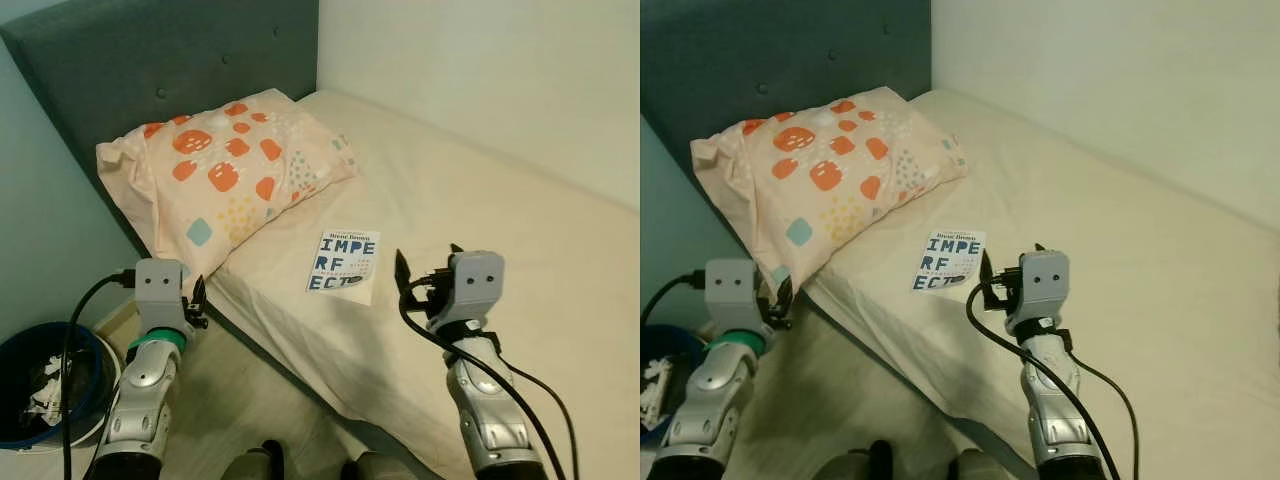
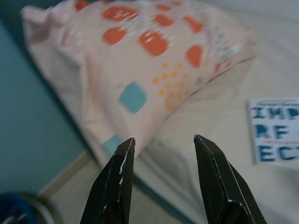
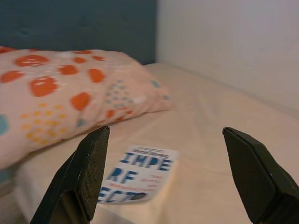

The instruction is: Clean up the room

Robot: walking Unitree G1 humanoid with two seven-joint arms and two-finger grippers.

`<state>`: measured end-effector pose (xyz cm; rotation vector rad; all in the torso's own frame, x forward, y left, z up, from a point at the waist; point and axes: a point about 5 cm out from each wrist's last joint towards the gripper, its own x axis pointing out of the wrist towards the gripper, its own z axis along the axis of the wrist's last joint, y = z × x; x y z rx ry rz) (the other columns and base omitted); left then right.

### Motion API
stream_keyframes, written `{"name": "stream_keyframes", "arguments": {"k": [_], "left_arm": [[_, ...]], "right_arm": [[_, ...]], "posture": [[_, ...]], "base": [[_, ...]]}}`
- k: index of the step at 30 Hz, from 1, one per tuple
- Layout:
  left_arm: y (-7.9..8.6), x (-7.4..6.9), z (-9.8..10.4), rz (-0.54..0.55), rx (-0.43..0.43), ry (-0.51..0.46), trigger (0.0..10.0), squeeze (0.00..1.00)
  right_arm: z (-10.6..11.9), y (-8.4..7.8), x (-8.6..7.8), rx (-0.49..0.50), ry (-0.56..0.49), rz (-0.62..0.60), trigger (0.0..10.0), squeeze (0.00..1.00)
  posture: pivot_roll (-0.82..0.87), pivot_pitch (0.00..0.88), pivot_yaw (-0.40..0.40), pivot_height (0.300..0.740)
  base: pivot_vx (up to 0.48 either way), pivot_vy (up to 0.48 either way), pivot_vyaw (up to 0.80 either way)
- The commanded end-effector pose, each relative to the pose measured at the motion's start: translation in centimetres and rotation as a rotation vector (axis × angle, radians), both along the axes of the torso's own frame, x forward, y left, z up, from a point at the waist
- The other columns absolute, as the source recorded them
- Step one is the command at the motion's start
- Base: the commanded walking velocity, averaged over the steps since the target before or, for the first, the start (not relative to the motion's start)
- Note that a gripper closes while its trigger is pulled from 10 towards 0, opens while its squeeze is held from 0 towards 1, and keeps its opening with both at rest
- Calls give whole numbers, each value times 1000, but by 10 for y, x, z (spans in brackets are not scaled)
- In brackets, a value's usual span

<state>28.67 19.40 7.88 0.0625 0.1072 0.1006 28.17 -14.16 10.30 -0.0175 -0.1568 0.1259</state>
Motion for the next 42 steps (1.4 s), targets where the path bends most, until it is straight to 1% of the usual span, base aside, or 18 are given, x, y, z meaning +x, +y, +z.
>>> {"name": "stream_keyframes", "arguments": {"k": [1, 3, 10, 42], "left_arm": [[-4, 0, -1, -15, 10, 3, 10000, 0], [-9, 1, 2, -33, 11, -4, 10000, 0], [-14, 2, 3, -53, 6, -2, 10000, 0], [-19, 2, -3, -84, 21, 27, 10000, 0]], "right_arm": [[-6, 1, -1, 4, 28, 7, 10000, 0], [-5, 3, -1, 7, 27, 10, 10000, 0], [-6, 1, -2, 11, 30, 5, 10000, 0], [-7, 2, -4, 5, 36, 9, 10000, 0]], "posture": [[-144, 0, 30, 731], [-149, 0, 33, 731], [-156, 4, 42, 731], [-156, 3, 44, 731]], "base": [[0, 0, 0], [0, 0, 0], [0, 0, 0], [0, 0, 0]]}}
